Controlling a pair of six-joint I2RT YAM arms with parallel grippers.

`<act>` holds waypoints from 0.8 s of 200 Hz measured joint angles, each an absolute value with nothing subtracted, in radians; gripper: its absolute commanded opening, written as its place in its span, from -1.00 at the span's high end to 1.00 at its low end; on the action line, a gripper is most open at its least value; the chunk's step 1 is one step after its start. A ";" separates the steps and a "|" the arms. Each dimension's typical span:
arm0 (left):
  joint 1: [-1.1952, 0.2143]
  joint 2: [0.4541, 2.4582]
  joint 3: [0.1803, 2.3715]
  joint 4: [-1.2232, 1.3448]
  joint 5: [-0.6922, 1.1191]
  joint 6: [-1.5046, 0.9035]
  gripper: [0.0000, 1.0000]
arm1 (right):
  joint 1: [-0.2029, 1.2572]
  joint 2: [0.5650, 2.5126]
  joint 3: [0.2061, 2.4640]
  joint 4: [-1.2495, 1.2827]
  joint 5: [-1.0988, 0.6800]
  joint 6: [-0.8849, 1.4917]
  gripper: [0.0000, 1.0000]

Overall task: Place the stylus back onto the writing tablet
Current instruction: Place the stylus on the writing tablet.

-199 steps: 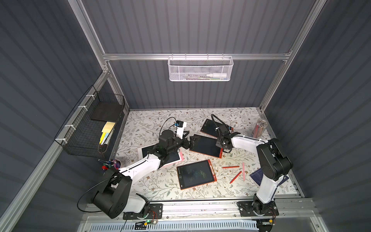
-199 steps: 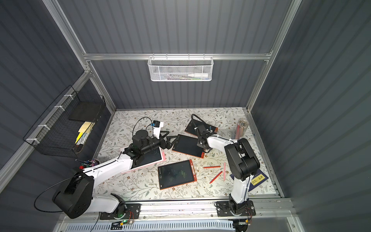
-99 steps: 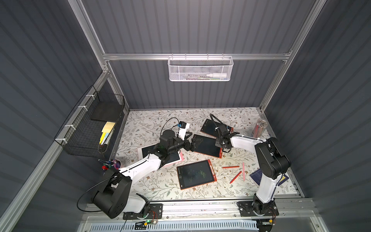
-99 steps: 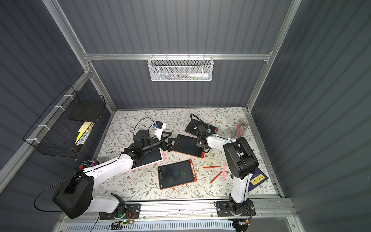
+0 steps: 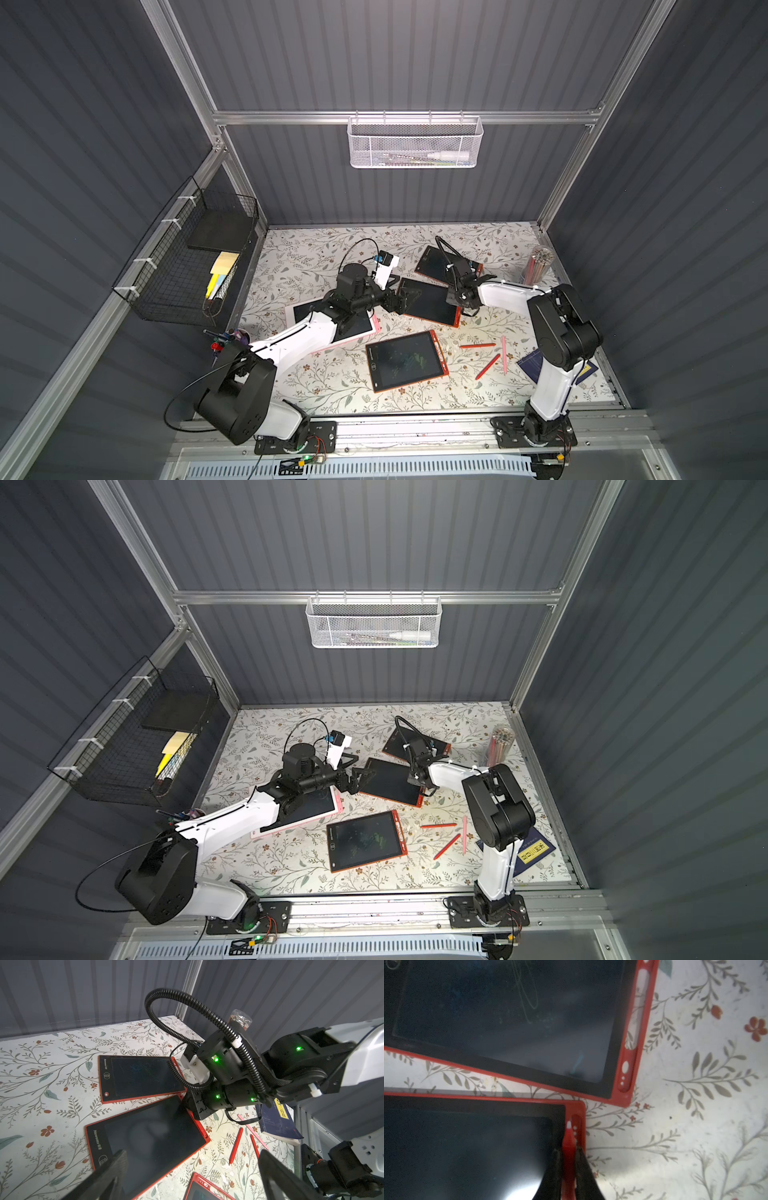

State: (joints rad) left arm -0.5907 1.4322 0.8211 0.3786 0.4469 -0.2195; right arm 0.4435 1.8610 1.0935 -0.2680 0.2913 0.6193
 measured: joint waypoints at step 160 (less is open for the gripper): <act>-0.595 1.438 0.822 0.379 0.447 -0.219 -0.99 | 0.439 1.851 1.077 -0.250 0.291 0.626 0.51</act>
